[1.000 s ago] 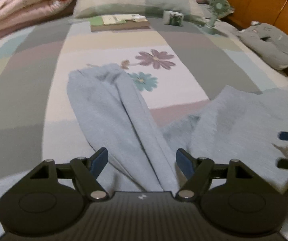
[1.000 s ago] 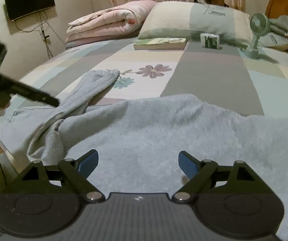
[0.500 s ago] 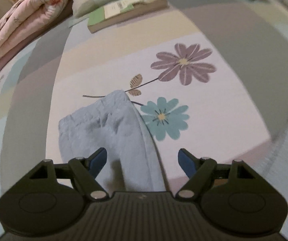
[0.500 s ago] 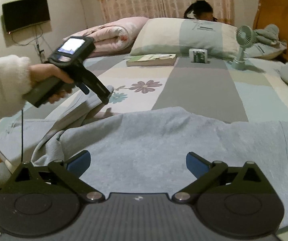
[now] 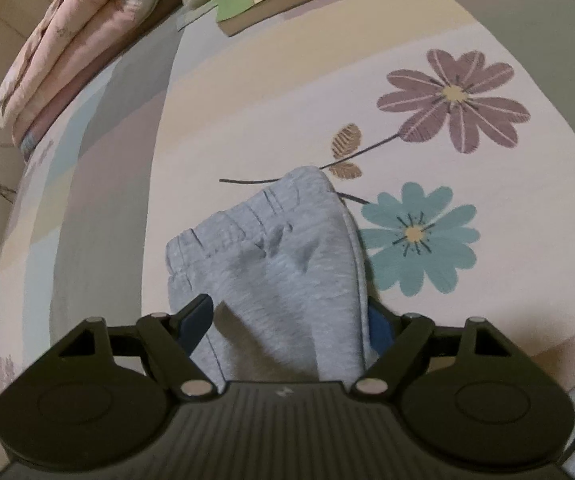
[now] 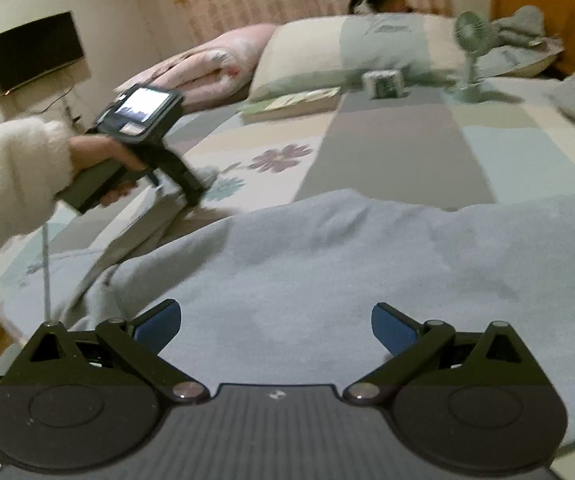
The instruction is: Fold clothes
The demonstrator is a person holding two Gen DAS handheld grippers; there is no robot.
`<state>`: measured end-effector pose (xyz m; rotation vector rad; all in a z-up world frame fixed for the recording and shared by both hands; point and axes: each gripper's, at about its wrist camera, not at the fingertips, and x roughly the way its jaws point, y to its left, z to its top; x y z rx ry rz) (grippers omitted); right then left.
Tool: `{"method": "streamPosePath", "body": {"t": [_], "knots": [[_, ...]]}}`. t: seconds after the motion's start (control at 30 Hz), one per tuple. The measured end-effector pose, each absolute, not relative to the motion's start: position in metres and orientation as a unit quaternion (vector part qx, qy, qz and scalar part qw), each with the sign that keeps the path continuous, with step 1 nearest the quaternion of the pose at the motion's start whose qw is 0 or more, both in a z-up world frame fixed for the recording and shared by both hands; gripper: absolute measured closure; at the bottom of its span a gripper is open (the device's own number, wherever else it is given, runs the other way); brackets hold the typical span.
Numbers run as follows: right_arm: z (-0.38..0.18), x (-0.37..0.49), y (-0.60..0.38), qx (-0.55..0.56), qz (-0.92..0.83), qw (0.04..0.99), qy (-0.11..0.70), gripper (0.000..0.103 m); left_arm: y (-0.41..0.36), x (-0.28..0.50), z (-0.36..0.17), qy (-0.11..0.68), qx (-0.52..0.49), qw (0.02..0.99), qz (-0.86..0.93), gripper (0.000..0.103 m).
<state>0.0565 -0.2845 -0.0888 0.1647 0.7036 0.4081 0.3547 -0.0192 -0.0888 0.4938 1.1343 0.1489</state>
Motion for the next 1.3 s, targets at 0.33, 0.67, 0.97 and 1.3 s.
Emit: {"method": "streamPosePath", "body": {"t": [0.33,0.67,0.97,1.3], "knots": [[-0.089,0.048,-0.254,0.029,0.189,0.914,0.357,0.0,-0.02,0.35,-0.08,0.509,0.27,0.812,0.089,0.022],[-0.086,0.043,-0.244,0.027,0.198,0.915,0.351,0.0,0.026,0.306,-0.052,0.482,0.293,0.819,0.107,0.022],[-0.084,0.038,-0.243,0.027,0.189,0.917,0.351,0.0,0.079,0.267,-0.051,0.505,0.255,0.817,0.116,0.024],[-0.083,0.042,-0.24,0.029,0.197,0.913,0.356,0.0,0.075,0.247,-0.045,0.509,0.165,0.845,0.028,0.024]]}}
